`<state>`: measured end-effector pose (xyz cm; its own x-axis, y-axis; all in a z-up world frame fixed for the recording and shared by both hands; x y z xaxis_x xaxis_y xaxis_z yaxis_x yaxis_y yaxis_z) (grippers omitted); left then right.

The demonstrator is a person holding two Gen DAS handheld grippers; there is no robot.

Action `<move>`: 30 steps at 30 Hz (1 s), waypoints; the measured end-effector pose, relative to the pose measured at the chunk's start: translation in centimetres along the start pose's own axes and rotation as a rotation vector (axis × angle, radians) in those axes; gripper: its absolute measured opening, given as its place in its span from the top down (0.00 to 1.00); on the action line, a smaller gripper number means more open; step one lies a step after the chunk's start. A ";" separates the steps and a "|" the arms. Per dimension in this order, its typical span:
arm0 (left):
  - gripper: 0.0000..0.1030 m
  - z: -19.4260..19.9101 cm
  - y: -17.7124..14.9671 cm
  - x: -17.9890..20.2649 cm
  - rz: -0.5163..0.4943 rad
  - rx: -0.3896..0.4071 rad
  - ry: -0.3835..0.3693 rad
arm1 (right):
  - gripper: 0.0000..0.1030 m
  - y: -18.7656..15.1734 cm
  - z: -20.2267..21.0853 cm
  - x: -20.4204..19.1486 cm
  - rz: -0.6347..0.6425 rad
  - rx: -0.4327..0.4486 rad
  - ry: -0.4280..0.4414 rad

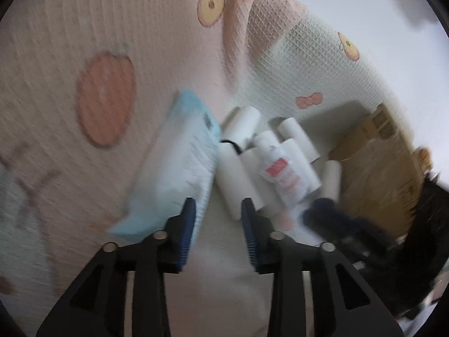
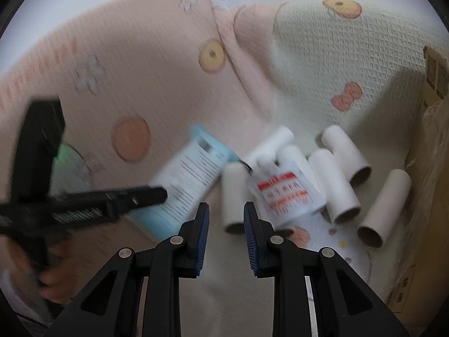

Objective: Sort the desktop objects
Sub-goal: 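Withdraw the right tool from the box back toward the tubes, then close the right tool on another white cardboard tube and lift it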

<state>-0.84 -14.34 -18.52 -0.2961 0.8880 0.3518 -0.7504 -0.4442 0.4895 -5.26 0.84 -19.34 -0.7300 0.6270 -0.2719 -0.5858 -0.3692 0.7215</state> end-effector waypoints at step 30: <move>0.59 -10.1 0.0 0.5 0.339 -0.237 -0.157 | 0.79 -1.9 -6.8 1.0 0.010 -0.088 -0.023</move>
<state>-7.00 -12.68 -26.43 -0.4692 0.6600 0.5867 -0.7466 -0.6513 0.1356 -7.21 -2.49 -25.30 -0.7279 0.6387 -0.2495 -0.6082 -0.4335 0.6650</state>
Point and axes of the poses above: each gripper's, at about its wrist camera, not at the fingertips, and z roughly against the way its jaws point, x to its right, y to its top, the point moved 6 cm from there along -z, roughly the way its jaws point, and after that the axes turned 2 degrees about z, right-handed, at the moved point
